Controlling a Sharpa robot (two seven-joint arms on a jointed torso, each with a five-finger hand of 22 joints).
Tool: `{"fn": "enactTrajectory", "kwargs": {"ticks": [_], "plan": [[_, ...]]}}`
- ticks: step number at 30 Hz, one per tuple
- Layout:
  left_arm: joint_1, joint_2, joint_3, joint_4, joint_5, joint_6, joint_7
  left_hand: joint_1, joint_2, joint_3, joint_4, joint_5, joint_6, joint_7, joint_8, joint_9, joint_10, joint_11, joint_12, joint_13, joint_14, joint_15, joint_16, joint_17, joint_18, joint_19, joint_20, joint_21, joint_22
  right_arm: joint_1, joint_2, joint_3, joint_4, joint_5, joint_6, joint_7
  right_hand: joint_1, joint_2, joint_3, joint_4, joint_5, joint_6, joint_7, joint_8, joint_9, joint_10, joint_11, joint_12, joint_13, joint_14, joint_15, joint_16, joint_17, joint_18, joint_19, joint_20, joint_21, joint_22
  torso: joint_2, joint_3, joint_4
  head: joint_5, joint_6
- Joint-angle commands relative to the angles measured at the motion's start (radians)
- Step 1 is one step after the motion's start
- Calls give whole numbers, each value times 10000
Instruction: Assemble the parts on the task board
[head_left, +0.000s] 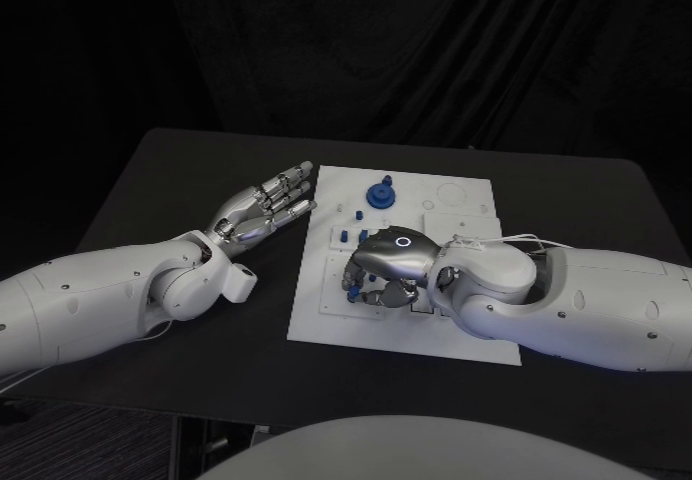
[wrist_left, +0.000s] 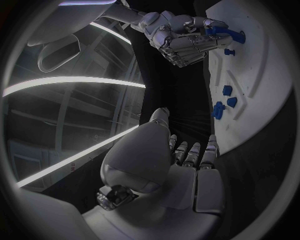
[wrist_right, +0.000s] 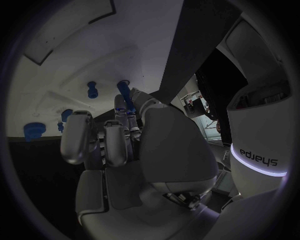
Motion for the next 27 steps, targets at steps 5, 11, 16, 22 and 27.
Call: {"fn": "enactTrajectory", "kwargs": {"ticks": [5, 11, 16, 22, 27], "plan": [[-20, 28, 8, -1, 15, 173, 160, 81, 28, 14, -62, 28, 24, 56, 30, 11, 0, 78, -26, -5, -22, 72, -30, -17, 162, 4, 25, 27, -9, -90, -18, 4, 7, -87, 233, -62, 17, 89, -4, -48, 26, 52, 3, 31, 294, 94, 7, -61, 15, 454, -56, 32, -8, -114, 97, -44, 25, 1776, -3, 0, -9, -3, -2], [-23, 34, 8, -14, 15, 183, 145, 83, 37, 21, -66, 30, 16, 65, 29, 10, -8, 78, -28, -7, -26, 73, -31, -18, 162, 2, 24, 25, -18, -143, -28, 4, -4, -87, 288, -73, 3, 86, -7, -50, 24, 57, 5, 31, 300, 95, 11, -71, 14, 447, -54, 21, -28, -113, 93, -44, 21, 1774, -9, 1, -3, -7, -2], [-28, 34, 8, -25, 15, 186, 109, 84, 44, 26, -68, 31, 15, 69, 29, 10, -12, 78, -29, -8, -27, 74, -31, -18, 161, -4, 25, 22, -32, -164, -35, 4, -28, -87, 357, -118, -8, 78, -7, -62, 23, 43, 11, 18, 305, 77, 20, -97, 9, 429, -48, -8, -76, -104, 70, -43, -31, 1760, -8, 5, -8, 2, -2], [-34, 38, 8, -36, 15, 195, 89, 84, 44, 26, -68, 31, 15, 69, 29, 10, -12, 78, -29, -8, -27, 74, -31, -18, 161, -4, 25, 22, -32, -171, -21, 4, -53, -87, 471, -188, -114, 40, 25, -98, 26, -311, 160, -229, 267, -209, 163, -303, -11, 336, 69, -80, -206, -79, -54, 23, -201, 1707, -15, 6, -5, -10, -2], [-40, 44, 8, -47, 15, 202, 78, 84, 57, 35, -73, 31, 16, 84, 29, 10, -21, 81, -32, -11, -29, 77, -33, -19, 160, -4, 26, 21, -34, -174, -14, 4, -77, -87, 501, -174, -350, -134, 69, -29, 36, -1726, -97, -942, -54, -1082, 446, -698, -42, 251, 322, -97, -280, -74, -166, 186, -278, 1676, -16, 9, -2, -11, -2]]}}
